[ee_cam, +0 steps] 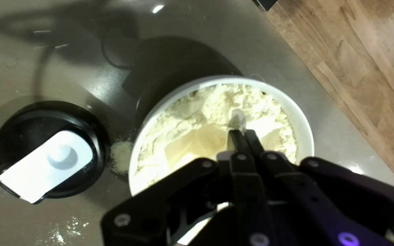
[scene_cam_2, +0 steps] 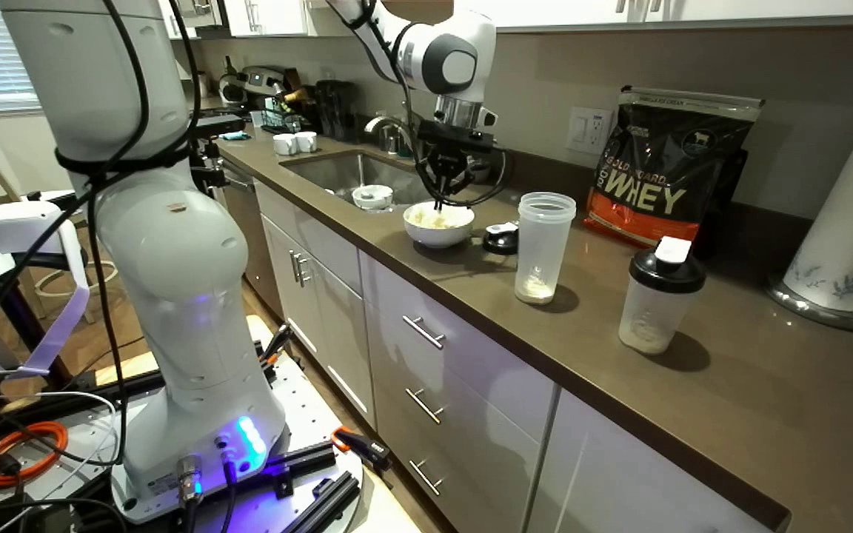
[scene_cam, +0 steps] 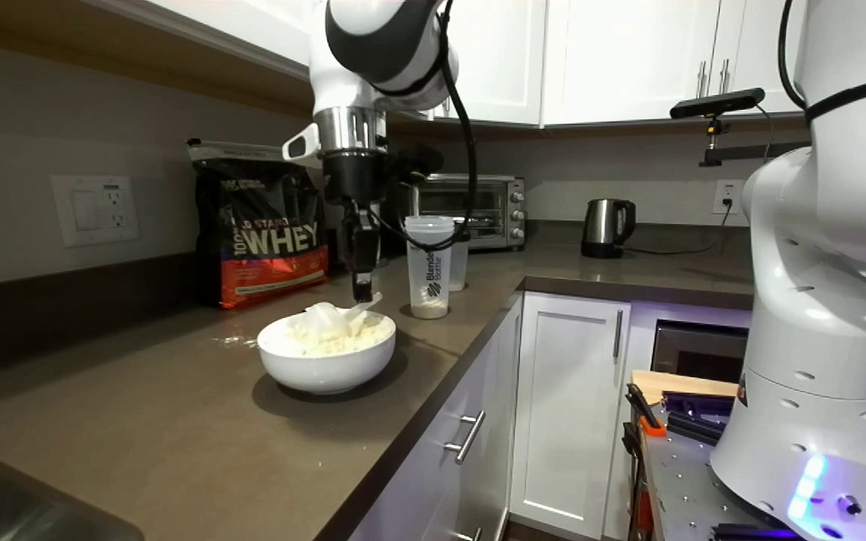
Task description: Scoop some powder and put it in the bottle
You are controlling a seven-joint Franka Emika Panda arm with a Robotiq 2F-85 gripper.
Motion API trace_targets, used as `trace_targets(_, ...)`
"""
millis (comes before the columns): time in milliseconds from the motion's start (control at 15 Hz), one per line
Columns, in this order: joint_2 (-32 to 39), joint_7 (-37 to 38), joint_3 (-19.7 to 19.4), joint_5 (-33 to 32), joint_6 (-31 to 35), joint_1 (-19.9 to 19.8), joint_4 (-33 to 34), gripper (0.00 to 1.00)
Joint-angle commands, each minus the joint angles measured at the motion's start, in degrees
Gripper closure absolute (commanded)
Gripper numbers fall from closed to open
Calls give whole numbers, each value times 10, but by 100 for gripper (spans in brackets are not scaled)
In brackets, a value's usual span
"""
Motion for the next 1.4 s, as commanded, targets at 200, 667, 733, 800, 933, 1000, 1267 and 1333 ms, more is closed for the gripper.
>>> trace_targets(200,8,-19,1,27,-60,-26,40,98)
trace_targets(667,9,-29,-4,70,-119,-38,69,98)
trace_targets(733,15,-33,-7,81,-130,-41,77,98)
trace_targets(800,19,-38,-9,92,-139,-43,81,98)
trace_targets(933,28,-45,-12,112,-153,-49,89,98)
trace_targets(1000,35,-51,-15,125,-162,-53,95,98)
trace_targets(1267,65,-68,-19,168,-192,-70,117,98)
trace_targets(1333,72,-70,-19,176,-197,-74,122,98)
